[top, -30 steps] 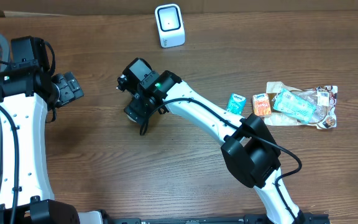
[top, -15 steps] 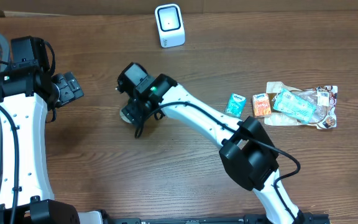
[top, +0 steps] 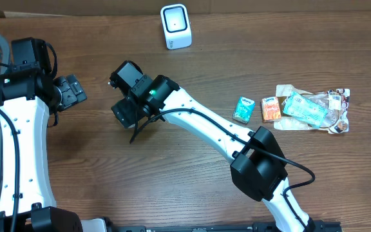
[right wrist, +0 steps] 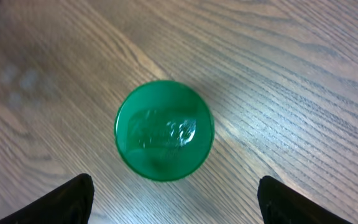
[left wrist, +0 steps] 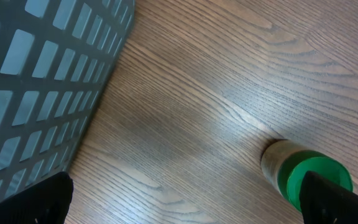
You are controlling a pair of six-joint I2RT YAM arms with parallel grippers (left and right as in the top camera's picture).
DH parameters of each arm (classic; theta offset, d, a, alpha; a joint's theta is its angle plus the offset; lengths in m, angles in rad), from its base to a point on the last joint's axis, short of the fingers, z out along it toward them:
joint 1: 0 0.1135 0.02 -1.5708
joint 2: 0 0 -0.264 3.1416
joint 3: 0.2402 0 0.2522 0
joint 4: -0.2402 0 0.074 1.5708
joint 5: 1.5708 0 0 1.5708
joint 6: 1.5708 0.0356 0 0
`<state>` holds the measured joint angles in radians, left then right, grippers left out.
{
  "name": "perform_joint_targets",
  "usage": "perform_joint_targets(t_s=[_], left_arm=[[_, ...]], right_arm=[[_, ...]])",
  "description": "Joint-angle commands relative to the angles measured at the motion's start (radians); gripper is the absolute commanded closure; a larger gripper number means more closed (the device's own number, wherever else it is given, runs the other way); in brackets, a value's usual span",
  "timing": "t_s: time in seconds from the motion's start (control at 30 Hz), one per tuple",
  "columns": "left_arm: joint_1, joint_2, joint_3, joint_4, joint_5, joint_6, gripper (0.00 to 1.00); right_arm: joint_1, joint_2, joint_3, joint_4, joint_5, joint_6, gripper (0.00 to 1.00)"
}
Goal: Scan the item barcode
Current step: 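Lower the right gripper and grasp the jar by its green lid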
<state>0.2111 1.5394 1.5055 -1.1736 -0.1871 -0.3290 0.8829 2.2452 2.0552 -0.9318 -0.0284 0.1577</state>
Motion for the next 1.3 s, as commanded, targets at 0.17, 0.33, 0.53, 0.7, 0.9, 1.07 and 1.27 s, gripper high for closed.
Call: perform_joint_targets(t_s=[0.17, 0.33, 0.53, 0.7, 0.9, 1.07, 1.27], left_arm=[[-0.002, -0.002, 0.001, 0.003, 0.004, 0.019, 0.01], [-0.002, -0.002, 0.001, 0.003, 0.004, 0.019, 0.00], [-0.002, -0.002, 0.001, 0.003, 0.004, 0.019, 0.00], [-0.002, -0.002, 0.001, 0.003, 0.004, 0.019, 0.00], [-0.002, -0.002, 0.001, 0.003, 0.005, 0.019, 0.00], [-0.002, -0.002, 0.001, 0.003, 0.004, 0.019, 0.01], [-0.002, -0.002, 0.001, 0.003, 0.004, 0.019, 0.00]], right_arm=[[-0.002, 0.006, 0.026, 0.130, 0.028, 0.343, 0.10], [0.008, 0.057, 0.026, 0.162, 0.040, 0.340, 0.08], [0.009, 0.086, 0.026, 0.165, 0.088, 0.340, 0.06], [0.021, 0.103, 0.026, 0.167, 0.087, 0.341, 0.05], [0.039, 0.135, 0.026, 0.175, 0.087, 0.340, 0.05], [0.039, 0.140, 0.026, 0.158, 0.082, 0.339, 0.09], [0.039, 0.140, 0.026, 0.136, 0.053, 0.314, 0.21]])
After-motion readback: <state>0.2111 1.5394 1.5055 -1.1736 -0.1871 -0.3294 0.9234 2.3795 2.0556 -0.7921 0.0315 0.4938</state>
